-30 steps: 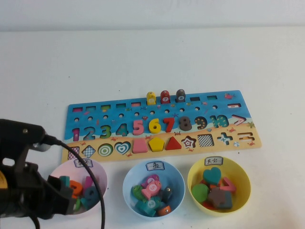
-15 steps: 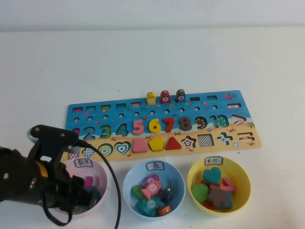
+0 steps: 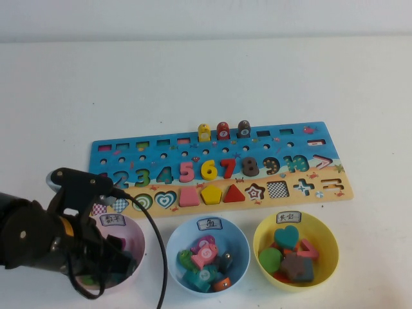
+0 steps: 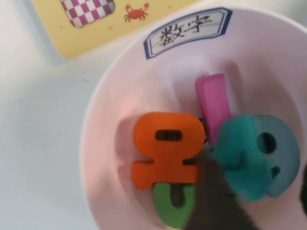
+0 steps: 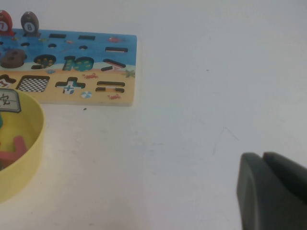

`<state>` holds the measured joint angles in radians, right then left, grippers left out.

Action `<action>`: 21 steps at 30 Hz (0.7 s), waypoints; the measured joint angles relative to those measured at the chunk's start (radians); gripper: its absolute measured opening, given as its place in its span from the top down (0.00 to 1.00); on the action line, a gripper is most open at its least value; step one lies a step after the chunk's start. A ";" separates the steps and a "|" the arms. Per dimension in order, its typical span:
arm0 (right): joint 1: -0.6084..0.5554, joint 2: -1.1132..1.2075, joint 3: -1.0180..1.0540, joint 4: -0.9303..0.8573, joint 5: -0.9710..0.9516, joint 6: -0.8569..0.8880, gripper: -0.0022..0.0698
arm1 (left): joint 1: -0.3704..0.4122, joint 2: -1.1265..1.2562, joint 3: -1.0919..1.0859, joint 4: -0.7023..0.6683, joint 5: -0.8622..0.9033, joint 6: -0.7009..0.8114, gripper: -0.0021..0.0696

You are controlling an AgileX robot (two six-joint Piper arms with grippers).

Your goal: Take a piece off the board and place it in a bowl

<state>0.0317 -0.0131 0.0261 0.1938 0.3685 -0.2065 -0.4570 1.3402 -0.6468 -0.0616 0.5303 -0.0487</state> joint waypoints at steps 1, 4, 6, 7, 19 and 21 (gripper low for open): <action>0.000 0.000 0.000 0.000 0.000 0.000 0.99 | 0.000 0.000 0.000 0.000 0.000 0.000 0.49; 0.000 0.000 0.000 0.000 0.000 0.000 0.99 | 0.000 -0.012 0.000 0.000 0.000 -0.007 0.40; 0.000 0.000 0.000 0.000 0.000 0.000 0.99 | 0.000 -0.045 0.000 0.000 0.004 -0.021 0.39; 0.000 0.000 0.000 0.000 0.000 0.000 0.99 | 0.000 -0.066 0.000 0.000 0.007 -0.026 0.38; 0.000 0.000 0.000 0.000 0.000 0.000 0.99 | 0.000 -0.560 0.096 -0.008 0.008 -0.045 0.95; 0.000 0.000 0.000 0.000 0.000 0.000 0.99 | 0.000 -0.659 0.135 -0.010 -0.023 -0.045 0.96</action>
<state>0.0317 -0.0131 0.0261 0.1938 0.3685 -0.2065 -0.4570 0.6815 -0.5120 -0.0712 0.5077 -0.0934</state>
